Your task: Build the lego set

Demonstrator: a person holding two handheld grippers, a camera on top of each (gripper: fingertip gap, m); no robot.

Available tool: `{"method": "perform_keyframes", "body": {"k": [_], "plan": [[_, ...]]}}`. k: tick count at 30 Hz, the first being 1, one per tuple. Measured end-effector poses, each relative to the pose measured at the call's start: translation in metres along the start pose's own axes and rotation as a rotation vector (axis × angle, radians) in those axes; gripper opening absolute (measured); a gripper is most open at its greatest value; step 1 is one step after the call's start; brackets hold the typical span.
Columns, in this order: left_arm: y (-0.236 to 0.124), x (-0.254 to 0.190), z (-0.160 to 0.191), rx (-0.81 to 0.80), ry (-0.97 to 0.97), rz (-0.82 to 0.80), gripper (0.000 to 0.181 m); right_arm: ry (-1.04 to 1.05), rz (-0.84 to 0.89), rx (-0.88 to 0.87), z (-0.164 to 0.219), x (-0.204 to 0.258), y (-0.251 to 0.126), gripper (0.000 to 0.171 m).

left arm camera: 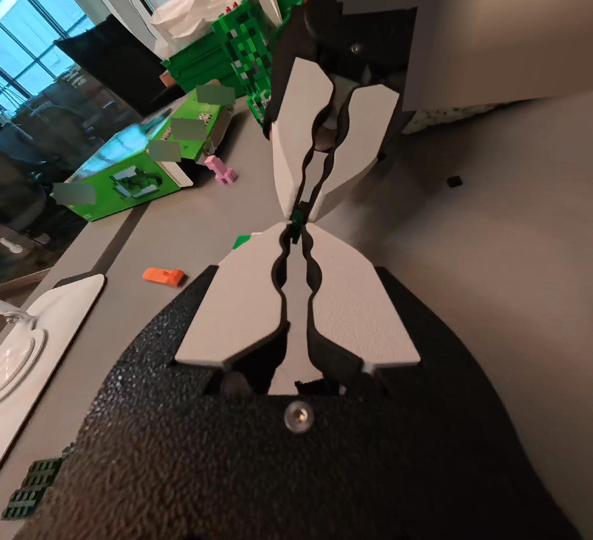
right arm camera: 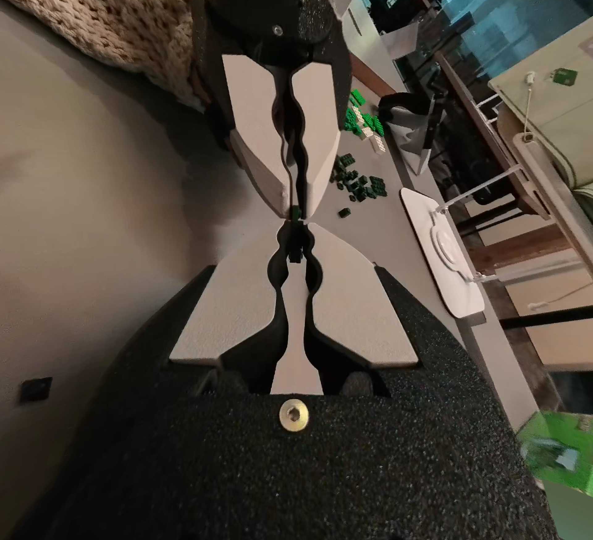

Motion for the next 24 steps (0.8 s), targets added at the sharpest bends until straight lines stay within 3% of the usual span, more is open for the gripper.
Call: {"method": "perform_keyframes", "body": {"k": [12,15,18,24], "plan": [[0.004,-0.01,0.0,0.034,0.099,0.071,0.004,0.077,-0.201,-0.009,0.003,0.003,-0.002,0.006],[0.002,-0.001,-0.002,0.026,0.026,-0.007,0.005,0.023,-0.027,-0.023,0.002,0.0,0.0,0.006],[0.0,0.001,-0.001,0.001,0.012,-0.06,0.008,-0.174,0.172,0.026,-0.003,0.005,0.001,0.006],[-0.001,0.008,-0.002,-0.099,-0.209,0.02,0.03,-0.465,0.416,0.087,-0.004,0.01,-0.001,0.006]]}}
Point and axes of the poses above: each gripper's, where its closed fingertips meet, y out along the fingers, z out of its underside, x = y × z across the jaws, the point moved 8 cm from there along -y, back along the fingers, and after that the axes turned 11 degrees about x, right-handed, at the moved point
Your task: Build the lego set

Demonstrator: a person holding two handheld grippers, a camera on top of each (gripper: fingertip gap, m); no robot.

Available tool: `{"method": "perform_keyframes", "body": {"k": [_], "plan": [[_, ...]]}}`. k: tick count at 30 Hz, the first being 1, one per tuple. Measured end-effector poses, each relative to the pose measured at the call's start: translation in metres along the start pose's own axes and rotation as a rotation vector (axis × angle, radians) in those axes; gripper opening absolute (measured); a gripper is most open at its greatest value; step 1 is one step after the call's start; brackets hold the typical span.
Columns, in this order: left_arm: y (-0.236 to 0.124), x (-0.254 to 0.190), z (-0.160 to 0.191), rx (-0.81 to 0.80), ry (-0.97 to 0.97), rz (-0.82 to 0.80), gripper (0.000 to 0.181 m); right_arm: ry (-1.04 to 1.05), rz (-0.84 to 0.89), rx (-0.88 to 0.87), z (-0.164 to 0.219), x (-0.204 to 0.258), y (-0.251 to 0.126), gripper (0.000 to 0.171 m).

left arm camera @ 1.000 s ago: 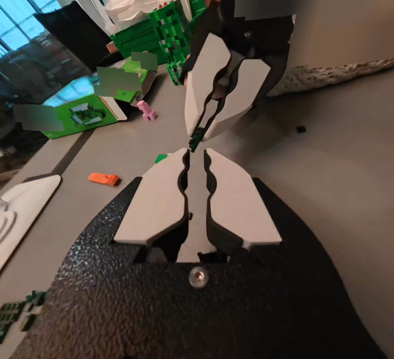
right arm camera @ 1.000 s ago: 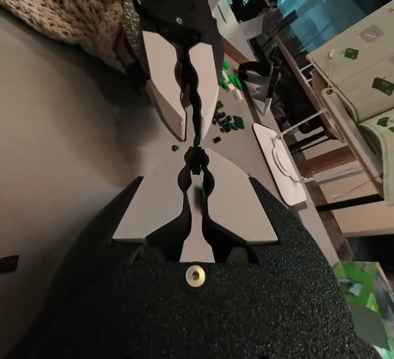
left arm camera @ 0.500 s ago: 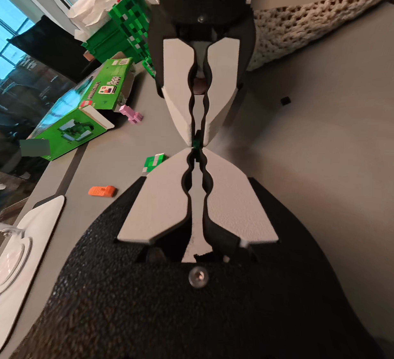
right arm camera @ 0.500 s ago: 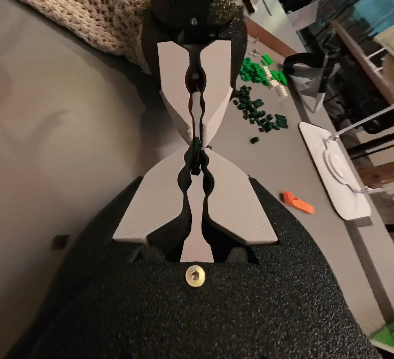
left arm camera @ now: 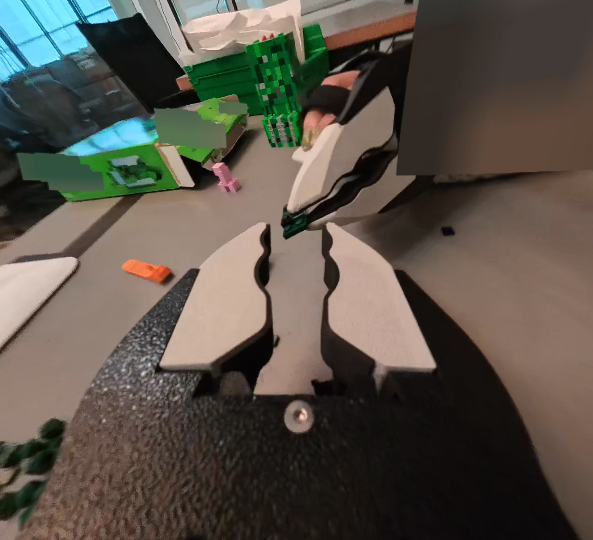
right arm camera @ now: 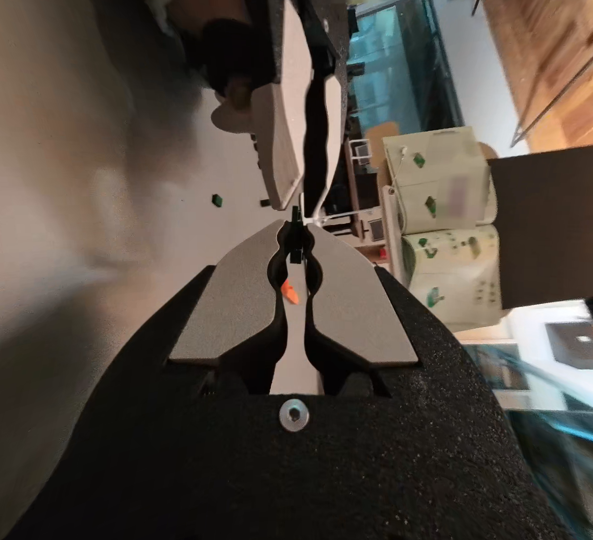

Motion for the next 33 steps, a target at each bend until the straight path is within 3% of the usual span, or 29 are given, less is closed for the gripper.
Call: {"method": "perform_keyframes", "body": {"k": [14,20,26,29,33], "plan": [[0.0,-0.002,0.0,0.008,0.009,0.038,0.016,-0.327,0.188,0.041,-0.011,0.008,-0.004,0.006],[-0.001,-0.002,0.0,-0.006,0.021,0.031,0.015,-0.101,0.07,-0.001,-0.007,-0.005,-0.011,0.022],[-0.004,-0.005,0.001,-0.037,0.107,0.066,0.015,0.405,-0.386,-0.177,0.004,-0.017,-0.017,0.031],[-0.004,-0.008,0.003,-0.034,0.169,0.07,0.015,0.596,-0.503,-0.245,0.009,-0.024,-0.018,0.036],[-0.005,-0.013,0.001,-0.056,0.217,0.087,0.015,0.734,-0.628,-0.21,0.015,-0.023,-0.012,0.04]]}}
Point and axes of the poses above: each gripper's, where its closed fingertips meet, y out along the fingers, z out of its underside, x = y × z across the jaws, the point moved 8 cm from there along -y, back along the fingers, and after that the axes turned 11 degrees about x, right-handed, at the moved point
